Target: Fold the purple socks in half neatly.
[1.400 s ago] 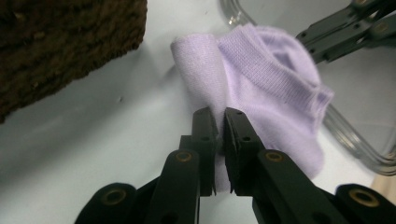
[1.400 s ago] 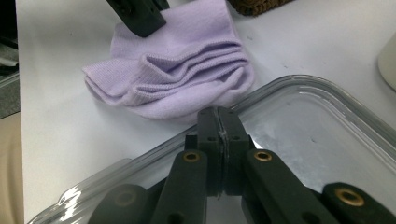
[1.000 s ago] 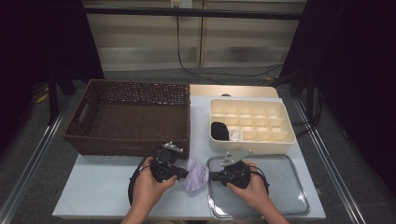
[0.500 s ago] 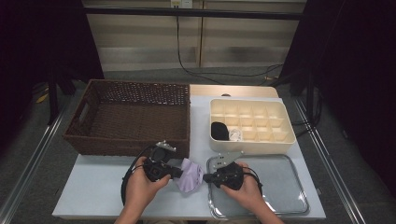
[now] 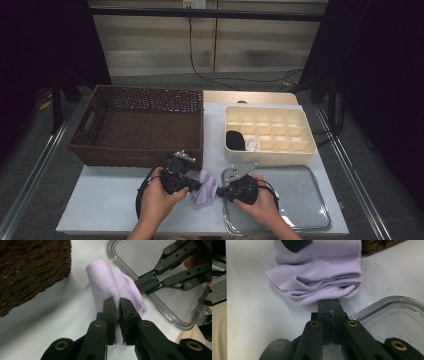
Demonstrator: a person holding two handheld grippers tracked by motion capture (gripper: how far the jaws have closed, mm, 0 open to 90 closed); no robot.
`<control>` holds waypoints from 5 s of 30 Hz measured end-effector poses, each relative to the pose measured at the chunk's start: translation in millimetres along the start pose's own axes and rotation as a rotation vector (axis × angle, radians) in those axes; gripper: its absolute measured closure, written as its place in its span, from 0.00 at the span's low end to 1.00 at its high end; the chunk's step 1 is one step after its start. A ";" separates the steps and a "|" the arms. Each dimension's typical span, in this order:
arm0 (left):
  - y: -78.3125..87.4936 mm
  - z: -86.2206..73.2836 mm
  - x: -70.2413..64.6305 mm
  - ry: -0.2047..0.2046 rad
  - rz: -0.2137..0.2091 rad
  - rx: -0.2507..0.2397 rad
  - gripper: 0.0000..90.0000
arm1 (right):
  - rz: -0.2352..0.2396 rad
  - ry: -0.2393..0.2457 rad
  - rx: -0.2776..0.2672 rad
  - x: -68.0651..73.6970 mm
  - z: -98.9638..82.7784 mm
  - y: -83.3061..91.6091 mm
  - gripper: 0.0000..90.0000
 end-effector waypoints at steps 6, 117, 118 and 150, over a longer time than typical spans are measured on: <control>-3.7 2.5 -4.4 -0.016 -0.017 0.001 0.93 | 0.003 0.003 0.002 1.0 0.6 -1.7 0.99; -2.5 -10.1 -14.7 -0.124 0.084 -0.089 0.94 | -0.053 -0.100 -0.053 -14.7 21.5 2.1 0.95; 0.7 -9.5 -12.3 -0.105 0.075 -0.103 0.94 | -0.052 -0.104 -0.053 -15.2 21.4 1.8 0.95; -3.6 -20.4 3.3 -0.091 0.109 -0.089 0.75 | 0.064 -0.342 -0.015 -8.7 24.8 0.9 0.68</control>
Point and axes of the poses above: each handheld gripper's, and its own axes: y roughly backward along the jaws, z roughly out of its top, x roughly to its left, the point moved 9 cm from there along -y, roughly forward along the jaws, and after that the axes turned 4 degrees about -y, right-handed, at the moved point
